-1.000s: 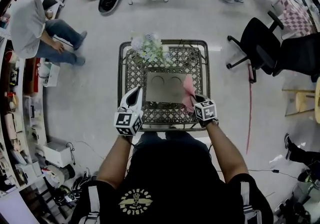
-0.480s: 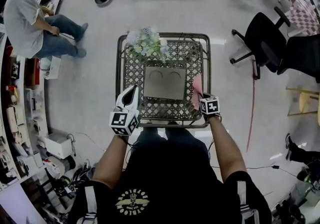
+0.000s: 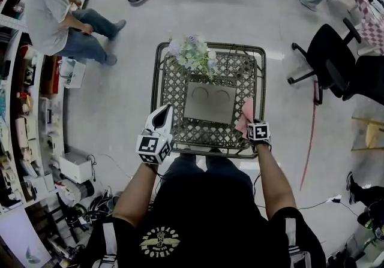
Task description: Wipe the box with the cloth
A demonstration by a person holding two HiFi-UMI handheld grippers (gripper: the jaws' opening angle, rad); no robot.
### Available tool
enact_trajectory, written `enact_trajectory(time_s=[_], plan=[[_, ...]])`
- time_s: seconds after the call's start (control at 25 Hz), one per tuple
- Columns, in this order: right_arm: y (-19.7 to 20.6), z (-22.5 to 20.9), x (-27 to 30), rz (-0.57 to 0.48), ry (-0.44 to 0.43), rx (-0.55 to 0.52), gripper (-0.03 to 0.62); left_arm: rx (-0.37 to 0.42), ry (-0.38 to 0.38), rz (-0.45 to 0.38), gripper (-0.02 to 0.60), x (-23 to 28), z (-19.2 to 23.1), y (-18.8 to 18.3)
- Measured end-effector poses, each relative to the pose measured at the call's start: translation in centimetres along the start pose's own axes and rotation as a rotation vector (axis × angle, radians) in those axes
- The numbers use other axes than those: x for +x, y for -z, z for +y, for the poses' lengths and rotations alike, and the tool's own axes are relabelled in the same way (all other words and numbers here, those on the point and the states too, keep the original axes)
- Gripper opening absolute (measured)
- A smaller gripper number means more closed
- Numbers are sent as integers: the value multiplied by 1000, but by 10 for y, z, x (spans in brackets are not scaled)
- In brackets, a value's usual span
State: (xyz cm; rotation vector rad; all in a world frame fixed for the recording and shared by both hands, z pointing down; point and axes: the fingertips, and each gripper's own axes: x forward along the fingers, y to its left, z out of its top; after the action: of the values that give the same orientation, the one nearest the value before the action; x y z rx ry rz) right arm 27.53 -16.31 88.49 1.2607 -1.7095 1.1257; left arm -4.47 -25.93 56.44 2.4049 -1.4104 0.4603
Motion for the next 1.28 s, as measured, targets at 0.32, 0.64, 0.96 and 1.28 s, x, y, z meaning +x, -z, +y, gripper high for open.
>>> enact_trajectory(time_s=[0.32,0.64,0.96,1.28], plan=[[-26,21,-46,-118,87,39,242,25,31,-65,0,-29,38,-32],[-99,102,-162,-469,70,-27,244,35,56,-179,0,-58,70,-83],[-167,189,-301,-914,59,-136,52,49,102,-290,0,-81,65,-119],[-196,238,-364,-1035,81,-222,6,59,118,-329,0,-94,61,-126]])
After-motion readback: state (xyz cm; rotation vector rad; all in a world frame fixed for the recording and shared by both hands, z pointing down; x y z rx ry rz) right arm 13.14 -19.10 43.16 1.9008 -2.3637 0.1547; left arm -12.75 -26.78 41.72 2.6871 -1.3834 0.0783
